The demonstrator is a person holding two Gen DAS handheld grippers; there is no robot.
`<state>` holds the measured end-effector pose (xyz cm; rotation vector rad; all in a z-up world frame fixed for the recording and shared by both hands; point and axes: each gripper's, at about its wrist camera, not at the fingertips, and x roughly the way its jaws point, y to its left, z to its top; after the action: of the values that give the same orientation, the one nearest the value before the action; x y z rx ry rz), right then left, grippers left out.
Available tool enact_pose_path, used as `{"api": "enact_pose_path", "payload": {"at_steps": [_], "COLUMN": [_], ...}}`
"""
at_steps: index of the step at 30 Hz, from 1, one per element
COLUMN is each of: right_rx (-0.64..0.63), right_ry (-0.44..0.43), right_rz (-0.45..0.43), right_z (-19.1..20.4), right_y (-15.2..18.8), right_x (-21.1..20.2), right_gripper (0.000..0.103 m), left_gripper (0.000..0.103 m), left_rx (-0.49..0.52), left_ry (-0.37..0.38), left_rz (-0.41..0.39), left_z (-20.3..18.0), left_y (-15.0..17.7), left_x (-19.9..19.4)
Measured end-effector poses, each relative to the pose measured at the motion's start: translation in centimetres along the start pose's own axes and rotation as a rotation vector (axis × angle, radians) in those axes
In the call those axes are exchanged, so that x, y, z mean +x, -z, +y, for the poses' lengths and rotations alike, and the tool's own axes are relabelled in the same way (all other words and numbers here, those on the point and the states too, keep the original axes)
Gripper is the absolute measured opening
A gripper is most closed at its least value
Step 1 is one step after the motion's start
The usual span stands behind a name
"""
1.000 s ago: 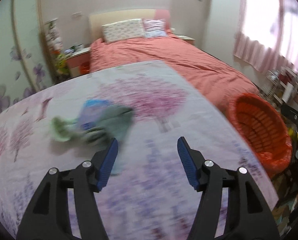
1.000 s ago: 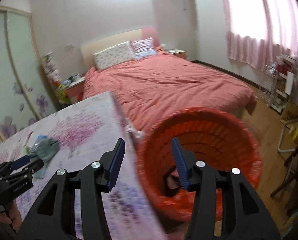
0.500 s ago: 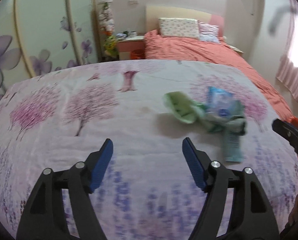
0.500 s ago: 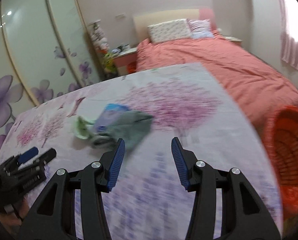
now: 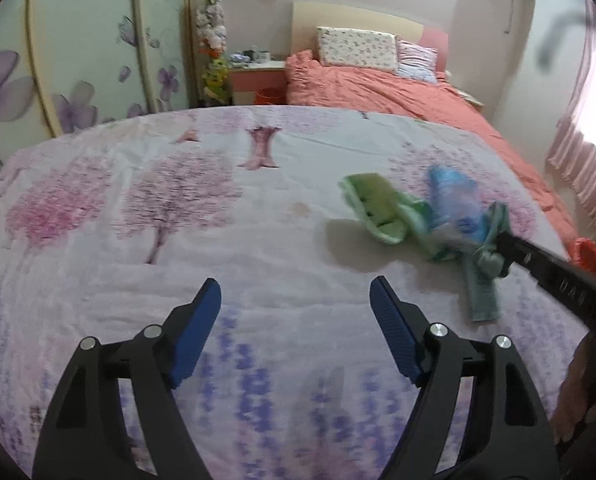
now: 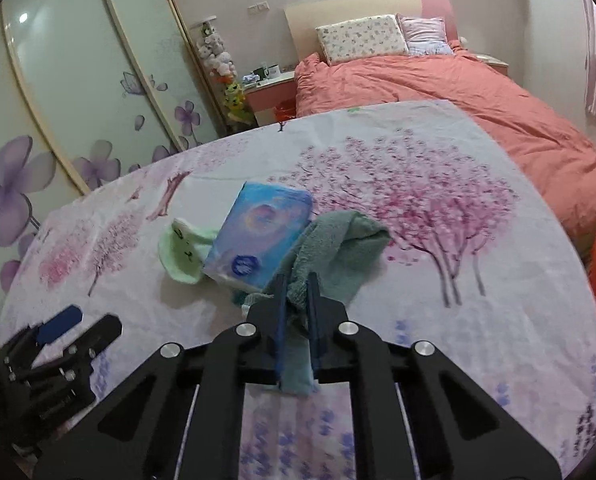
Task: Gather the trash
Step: 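Grasp the grey-green cloth with the right gripper while the left grasps the blue tissue pack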
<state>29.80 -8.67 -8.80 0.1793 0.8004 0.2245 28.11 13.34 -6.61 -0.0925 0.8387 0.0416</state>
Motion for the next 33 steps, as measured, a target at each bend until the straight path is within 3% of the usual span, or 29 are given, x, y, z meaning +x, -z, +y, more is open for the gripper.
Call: {"api": "enact_pose_path", "payload": {"at_steps": [10, 14, 24, 27, 30, 33], "right_rx": [-0.001, 0.016, 0.065, 0.075, 0.076, 0.065], "right_ry": [0.177, 0.212, 0.208, 0.195, 0.187, 0.182], "right_rz": [-0.061, -0.073, -0.076, -0.076, -0.071, -0.062], "right_z": [-4.8, -6.9, -10.0, -10.3, -10.5, -10.5], "right_y": [1.4, 2.0, 2.8, 2.9, 2.9, 2.8], "right_x": [-3.5, -4.4, -4.6, -4.8, -4.7, -4.5], "right_gripper": [0.008, 0.008, 0.008, 0.008, 0.008, 0.008], "left_gripper": [0.075, 0.075, 0.072, 0.068, 0.067, 0.059], "left_rx": [0.064, 0.098, 0.153, 0.134, 0.128, 0.127], "left_ry": [0.128, 0.139, 0.036, 0.052, 0.062, 0.086], "left_rz": [-0.045, -0.038, 0.025, 0.063, 0.055, 0.047], "left_z": [-6.9, -10.1, -13.5, -13.2, -13.2, -13.2], "left_y": [-2.2, -3.5, -4.7, -4.7, -4.6, -4.6], "left_x": [-0.4, 1.1, 5.9, 7.1, 7.2, 7.2]}}
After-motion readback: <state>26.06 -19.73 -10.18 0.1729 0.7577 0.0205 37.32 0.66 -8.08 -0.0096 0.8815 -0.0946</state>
